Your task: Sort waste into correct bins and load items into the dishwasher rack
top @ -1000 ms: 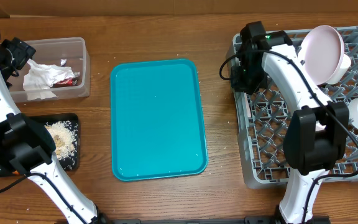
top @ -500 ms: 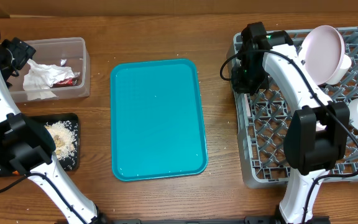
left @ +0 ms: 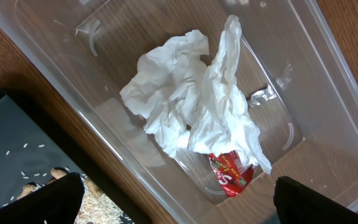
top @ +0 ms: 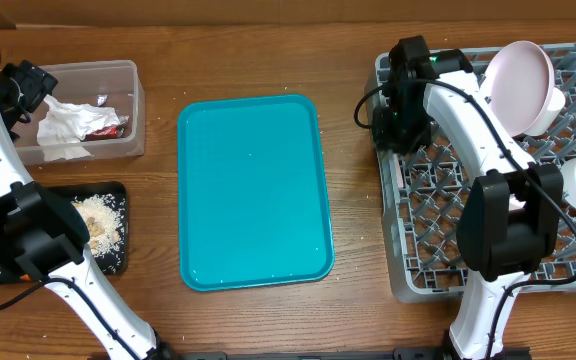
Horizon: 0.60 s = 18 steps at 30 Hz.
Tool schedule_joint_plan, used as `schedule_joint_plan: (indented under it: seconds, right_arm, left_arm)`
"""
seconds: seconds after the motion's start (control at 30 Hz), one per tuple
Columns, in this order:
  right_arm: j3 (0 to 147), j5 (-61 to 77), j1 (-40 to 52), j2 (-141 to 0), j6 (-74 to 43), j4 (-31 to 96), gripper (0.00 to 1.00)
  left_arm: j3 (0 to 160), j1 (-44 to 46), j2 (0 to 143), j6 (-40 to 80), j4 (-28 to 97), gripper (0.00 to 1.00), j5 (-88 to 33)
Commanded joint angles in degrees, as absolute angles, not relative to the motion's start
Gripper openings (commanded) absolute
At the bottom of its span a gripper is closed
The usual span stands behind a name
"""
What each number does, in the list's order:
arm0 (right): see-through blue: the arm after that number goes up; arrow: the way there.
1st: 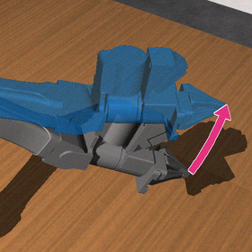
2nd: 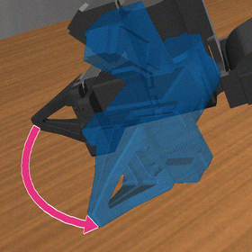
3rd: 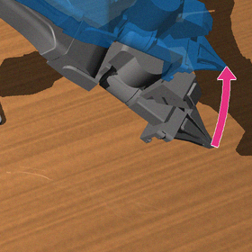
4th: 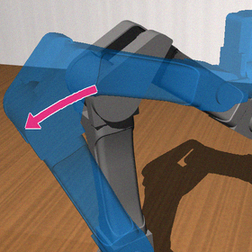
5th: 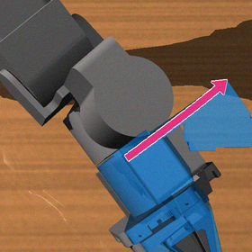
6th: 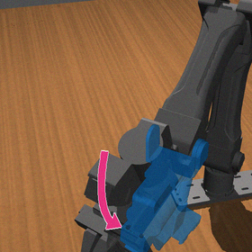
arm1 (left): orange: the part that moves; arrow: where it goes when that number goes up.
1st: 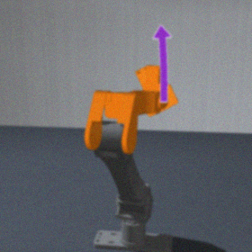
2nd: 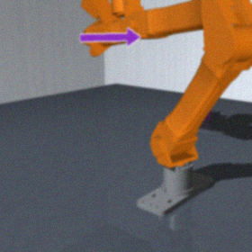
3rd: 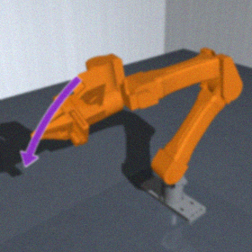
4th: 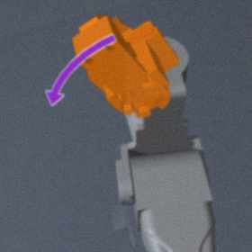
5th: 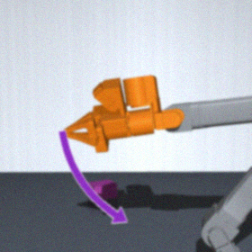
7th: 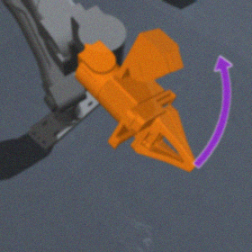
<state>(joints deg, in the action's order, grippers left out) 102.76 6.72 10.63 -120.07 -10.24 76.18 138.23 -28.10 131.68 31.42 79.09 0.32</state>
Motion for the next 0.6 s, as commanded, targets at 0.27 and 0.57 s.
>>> schedule_joint_plan:
  seconds: [0.27, 0.57]
  right_arm:
    - [116.0, 5.4, 11.5, -118.6, -14.5, 85.4, 0.64]
    - [117.3, 5.3, 23.7, -118.8, -15.1, 78.3, 1.0]
  left_arm:
    - [138.1, -27.6, 131.0, 31.7, 79.0, 1.0, 1.1]
    - [138.1, -27.6, 130.9, 31.7, 79.0, 1.0, 1.1]
